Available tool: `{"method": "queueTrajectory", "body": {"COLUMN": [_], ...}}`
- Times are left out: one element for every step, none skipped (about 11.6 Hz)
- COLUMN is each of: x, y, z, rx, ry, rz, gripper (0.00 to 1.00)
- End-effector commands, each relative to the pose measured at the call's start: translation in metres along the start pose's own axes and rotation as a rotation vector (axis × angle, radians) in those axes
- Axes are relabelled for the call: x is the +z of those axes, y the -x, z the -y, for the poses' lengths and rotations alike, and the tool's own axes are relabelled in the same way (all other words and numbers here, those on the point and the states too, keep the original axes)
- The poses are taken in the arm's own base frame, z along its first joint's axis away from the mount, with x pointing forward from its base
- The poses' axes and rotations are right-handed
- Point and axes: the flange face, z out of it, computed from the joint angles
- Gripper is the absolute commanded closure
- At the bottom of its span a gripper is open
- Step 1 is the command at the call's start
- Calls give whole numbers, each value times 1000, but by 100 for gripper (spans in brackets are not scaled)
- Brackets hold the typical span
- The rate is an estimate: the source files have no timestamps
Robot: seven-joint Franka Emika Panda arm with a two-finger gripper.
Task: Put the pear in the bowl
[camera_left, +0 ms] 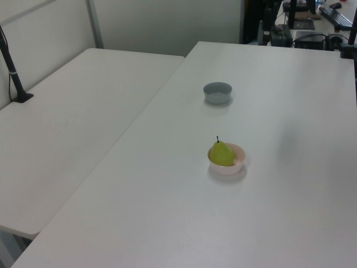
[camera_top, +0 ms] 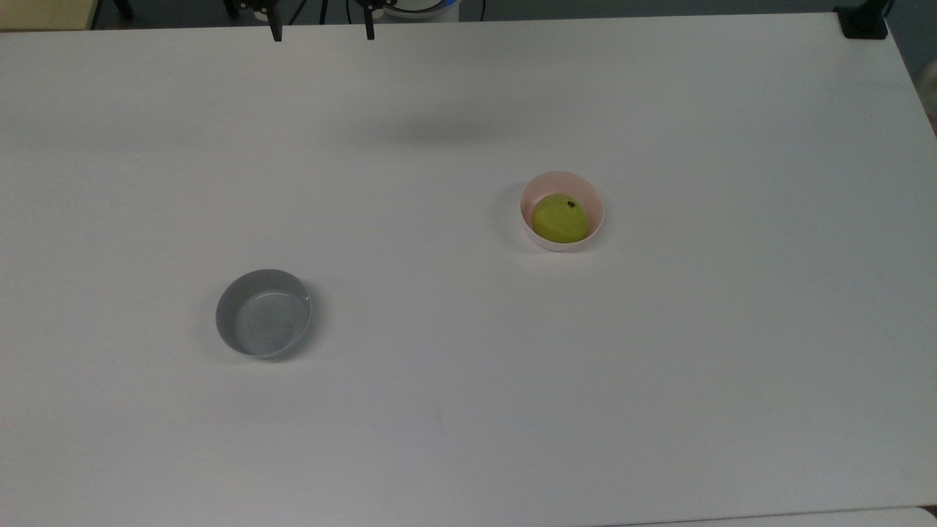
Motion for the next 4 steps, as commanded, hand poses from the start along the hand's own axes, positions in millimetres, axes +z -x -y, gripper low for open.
{"method": "queueTrajectory", "body": {"x": [-2,-2,-2,-2], "y": [3,3,3,3], "z": [0,0,1,1], "rx": [-24,-26,-27,-29], "ry": [-18,-18,-18,-18], "rz": [-25,-25,-25,-25], "gripper": [0,0,0,0]}}
